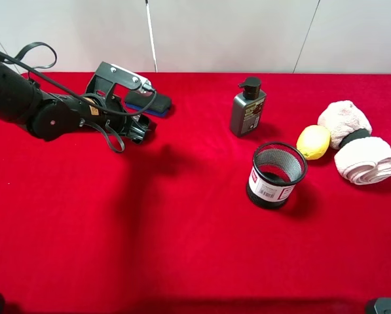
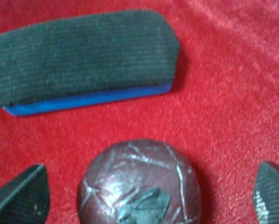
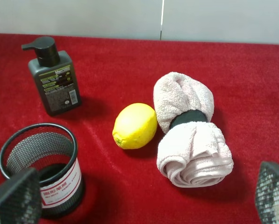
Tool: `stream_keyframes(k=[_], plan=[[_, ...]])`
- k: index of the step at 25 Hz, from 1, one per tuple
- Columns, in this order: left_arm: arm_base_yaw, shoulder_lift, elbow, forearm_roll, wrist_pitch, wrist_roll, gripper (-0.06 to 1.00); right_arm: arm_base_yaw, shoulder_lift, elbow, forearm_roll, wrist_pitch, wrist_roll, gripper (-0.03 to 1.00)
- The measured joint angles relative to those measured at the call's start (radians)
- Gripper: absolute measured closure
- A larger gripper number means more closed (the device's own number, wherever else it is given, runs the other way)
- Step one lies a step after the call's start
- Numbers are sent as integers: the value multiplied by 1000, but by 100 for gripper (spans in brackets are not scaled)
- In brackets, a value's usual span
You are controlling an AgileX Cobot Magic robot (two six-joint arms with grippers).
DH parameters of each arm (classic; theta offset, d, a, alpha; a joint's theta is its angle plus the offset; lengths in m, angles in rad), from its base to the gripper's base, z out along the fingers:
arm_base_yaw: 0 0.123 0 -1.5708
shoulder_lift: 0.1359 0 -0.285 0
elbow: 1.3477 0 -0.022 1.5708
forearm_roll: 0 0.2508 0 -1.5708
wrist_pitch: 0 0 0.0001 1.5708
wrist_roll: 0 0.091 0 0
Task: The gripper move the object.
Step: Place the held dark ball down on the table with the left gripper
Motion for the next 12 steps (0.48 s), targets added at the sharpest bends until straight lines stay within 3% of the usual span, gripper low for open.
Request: stream_keyframes(k=[12], plan=[[-3, -176, 92, 0, 13, -22, 5, 0, 0, 0, 0, 1, 0, 27]])
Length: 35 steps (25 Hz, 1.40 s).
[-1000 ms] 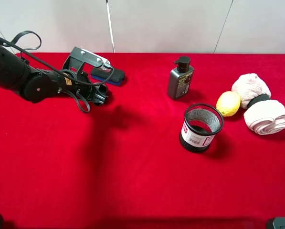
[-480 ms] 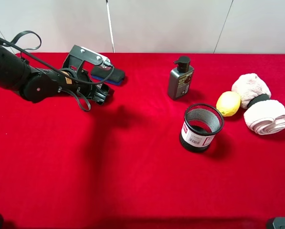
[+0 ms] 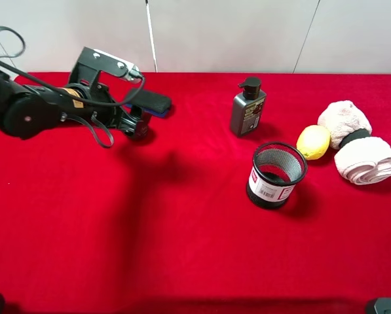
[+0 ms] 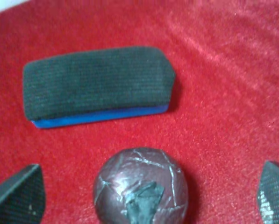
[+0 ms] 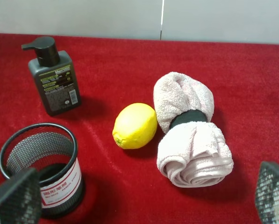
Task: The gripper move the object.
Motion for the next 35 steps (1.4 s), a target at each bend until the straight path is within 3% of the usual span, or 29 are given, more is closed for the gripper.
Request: stream_keyframes(k=[9, 35], plan=[[-47, -241, 18, 0, 270, -47, 5, 0, 0, 0, 0, 0, 0, 27], [-77, -1049, 19, 15, 1522, -164, 5, 0, 0, 0, 0, 0, 0, 27]])
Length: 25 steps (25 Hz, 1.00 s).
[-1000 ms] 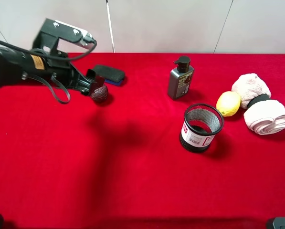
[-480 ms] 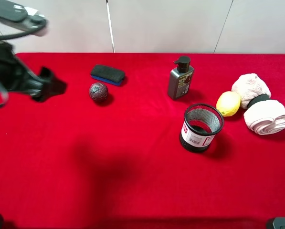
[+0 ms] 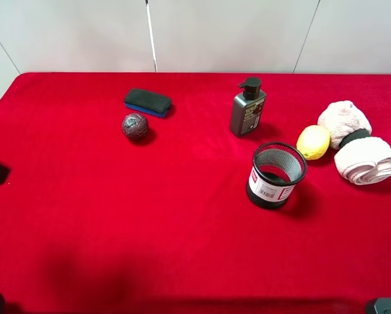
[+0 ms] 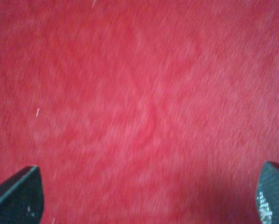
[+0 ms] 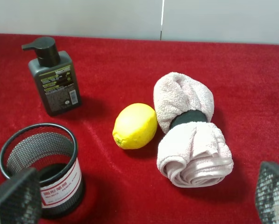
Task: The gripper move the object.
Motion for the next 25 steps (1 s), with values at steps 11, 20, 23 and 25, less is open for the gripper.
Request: stream_keyframes(k=[11, 20, 23, 25], plan=[[0, -147, 0, 83, 183, -47, 5, 0, 0, 0, 0, 0, 0, 27], [0, -160, 75, -33, 168, -44, 5, 0, 0, 0, 0, 0, 0, 27], [0, -162, 100, -54, 103, -25, 5, 0, 0, 0, 1, 0, 0, 27], [0, -162, 105, -72, 93, -12, 5, 0, 0, 0, 1, 0, 0, 27]])
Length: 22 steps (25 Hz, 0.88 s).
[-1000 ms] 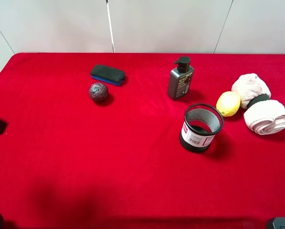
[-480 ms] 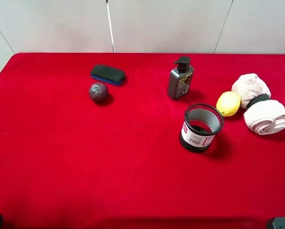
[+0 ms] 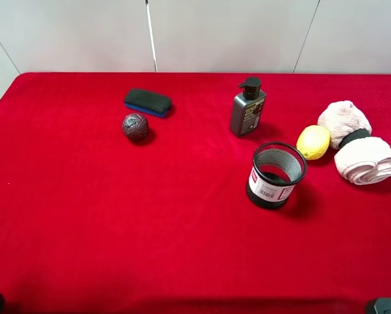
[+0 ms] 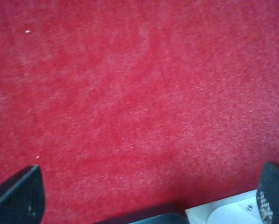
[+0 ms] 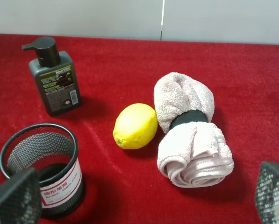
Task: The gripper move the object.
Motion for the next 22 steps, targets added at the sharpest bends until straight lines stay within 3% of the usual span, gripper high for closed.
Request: stream_keyframes(k=[6, 14, 22], plan=[[7, 0, 1, -9, -8, 15, 5, 0, 0, 0, 1, 0, 0, 27], [139, -11, 1, -12, -9, 18, 5, 0, 0, 0, 2, 0, 0, 27], [167, -220, 1, -7, -8, 6, 5, 0, 0, 0, 2, 0, 0, 27]])
